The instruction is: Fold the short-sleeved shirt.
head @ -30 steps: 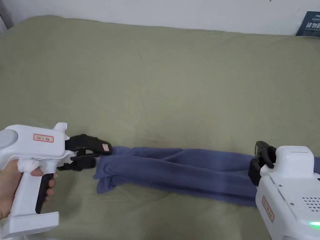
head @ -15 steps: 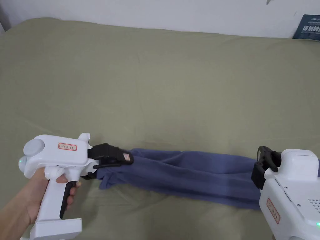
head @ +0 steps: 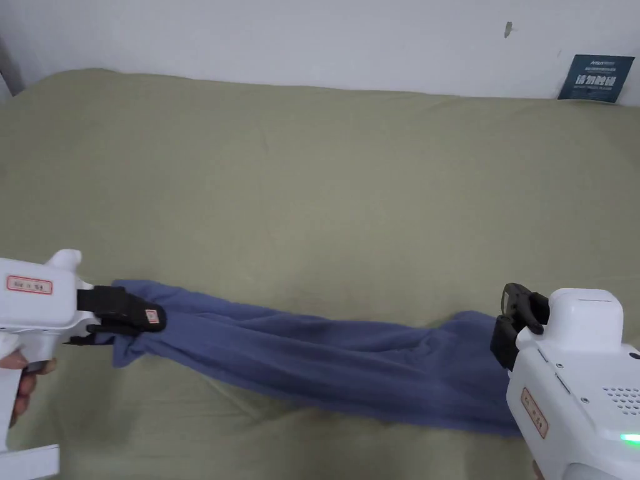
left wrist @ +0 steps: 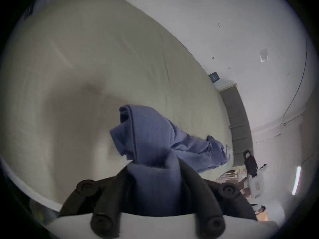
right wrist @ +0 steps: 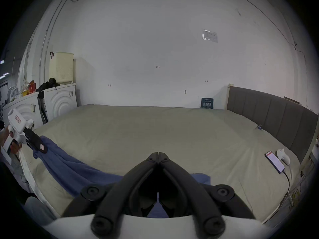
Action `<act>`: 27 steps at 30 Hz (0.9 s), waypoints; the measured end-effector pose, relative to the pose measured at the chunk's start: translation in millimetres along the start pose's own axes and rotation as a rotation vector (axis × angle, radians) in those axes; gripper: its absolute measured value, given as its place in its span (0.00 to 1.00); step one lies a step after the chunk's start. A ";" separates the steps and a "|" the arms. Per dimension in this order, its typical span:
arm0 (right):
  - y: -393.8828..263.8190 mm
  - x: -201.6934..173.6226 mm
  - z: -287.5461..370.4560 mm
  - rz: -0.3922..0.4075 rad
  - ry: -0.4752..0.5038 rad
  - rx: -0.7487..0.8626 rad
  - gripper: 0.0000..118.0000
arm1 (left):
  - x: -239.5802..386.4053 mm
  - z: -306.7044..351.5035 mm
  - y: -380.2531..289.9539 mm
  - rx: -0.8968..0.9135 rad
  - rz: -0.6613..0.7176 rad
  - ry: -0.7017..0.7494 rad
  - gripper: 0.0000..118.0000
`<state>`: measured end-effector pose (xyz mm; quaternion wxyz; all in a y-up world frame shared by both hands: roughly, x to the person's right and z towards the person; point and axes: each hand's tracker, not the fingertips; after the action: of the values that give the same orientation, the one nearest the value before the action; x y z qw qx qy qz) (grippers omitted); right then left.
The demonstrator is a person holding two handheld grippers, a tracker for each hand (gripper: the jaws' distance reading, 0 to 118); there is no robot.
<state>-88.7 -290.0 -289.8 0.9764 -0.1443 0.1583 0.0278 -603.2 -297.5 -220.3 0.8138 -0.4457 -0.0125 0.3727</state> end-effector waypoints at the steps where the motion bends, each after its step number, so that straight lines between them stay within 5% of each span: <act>1: 0.3 -0.3 0.4 0.001 0.004 0.001 0.00 | 7.4 4.1 -0.1 -0.005 -0.024 0.031 0.11; 9: -0.7 2.0 7.2 -0.031 0.014 -0.001 0.00 | 139.3 -30.4 -27.5 -0.042 -0.342 0.209 0.11; 14: -4.5 11.3 6.4 -0.046 0.007 0.002 0.00 | 194.0 -94.6 -42.7 -0.144 -0.457 0.197 0.11; 22: -12.0 23.3 2.2 -0.062 -0.024 -0.019 0.00 | 233.2 -220.6 -84.6 -0.272 -0.740 0.419 0.12; 23: -13.5 24.7 1.6 -0.064 -0.029 -0.026 0.00 | 233.9 -228.5 -90.5 -0.282 -0.781 0.433 0.29; 25: -15.7 27.9 0.9 -0.070 -0.033 -0.038 0.00 | 233.4 -231.0 -98.5 -0.374 -0.727 0.319 0.90; 26: -17.0 29.4 0.8 -0.072 -0.036 -0.040 0.00 | 233.2 -226.0 -99.6 -0.340 -0.708 0.271 1.00; 27: -17.9 30.3 0.3 -0.071 -0.042 -0.044 0.00 | 234.6 -213.7 -96.5 -0.292 -0.683 0.223 0.96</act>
<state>-58.1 -306.8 -294.3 0.9764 -0.1708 0.1320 -0.0003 -301.0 -337.0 -351.3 0.8154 -0.5649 -0.1243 0.0238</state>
